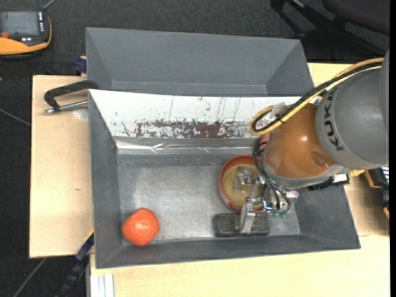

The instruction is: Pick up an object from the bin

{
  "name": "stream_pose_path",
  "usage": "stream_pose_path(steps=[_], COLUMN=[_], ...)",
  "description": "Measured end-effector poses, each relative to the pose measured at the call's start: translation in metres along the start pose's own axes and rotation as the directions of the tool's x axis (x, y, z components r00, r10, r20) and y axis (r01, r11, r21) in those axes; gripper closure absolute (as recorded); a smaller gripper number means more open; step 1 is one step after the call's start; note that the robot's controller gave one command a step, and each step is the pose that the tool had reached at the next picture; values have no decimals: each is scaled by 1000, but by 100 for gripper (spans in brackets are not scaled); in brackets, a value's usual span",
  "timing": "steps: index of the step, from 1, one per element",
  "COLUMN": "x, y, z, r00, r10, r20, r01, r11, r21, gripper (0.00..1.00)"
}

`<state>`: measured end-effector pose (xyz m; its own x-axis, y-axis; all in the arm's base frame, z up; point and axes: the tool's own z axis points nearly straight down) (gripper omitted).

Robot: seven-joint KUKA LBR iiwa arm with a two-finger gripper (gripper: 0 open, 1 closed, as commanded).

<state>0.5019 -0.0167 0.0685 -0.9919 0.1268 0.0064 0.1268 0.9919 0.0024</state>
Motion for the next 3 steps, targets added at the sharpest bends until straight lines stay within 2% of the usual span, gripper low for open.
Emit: stream_pose_path(steps=[1, 2, 3], x=[-2, -10, -95], y=[0, 48, 8], z=[-4, -58, -83], r00=[1000, 1000, 956], r10=[-1, 4, -292], r20=[5, 17, 17], r01=[1, -4, 292], r11=[1000, 1000, 957], r21=[0, -6, 0], gripper=[100, 100, 100])
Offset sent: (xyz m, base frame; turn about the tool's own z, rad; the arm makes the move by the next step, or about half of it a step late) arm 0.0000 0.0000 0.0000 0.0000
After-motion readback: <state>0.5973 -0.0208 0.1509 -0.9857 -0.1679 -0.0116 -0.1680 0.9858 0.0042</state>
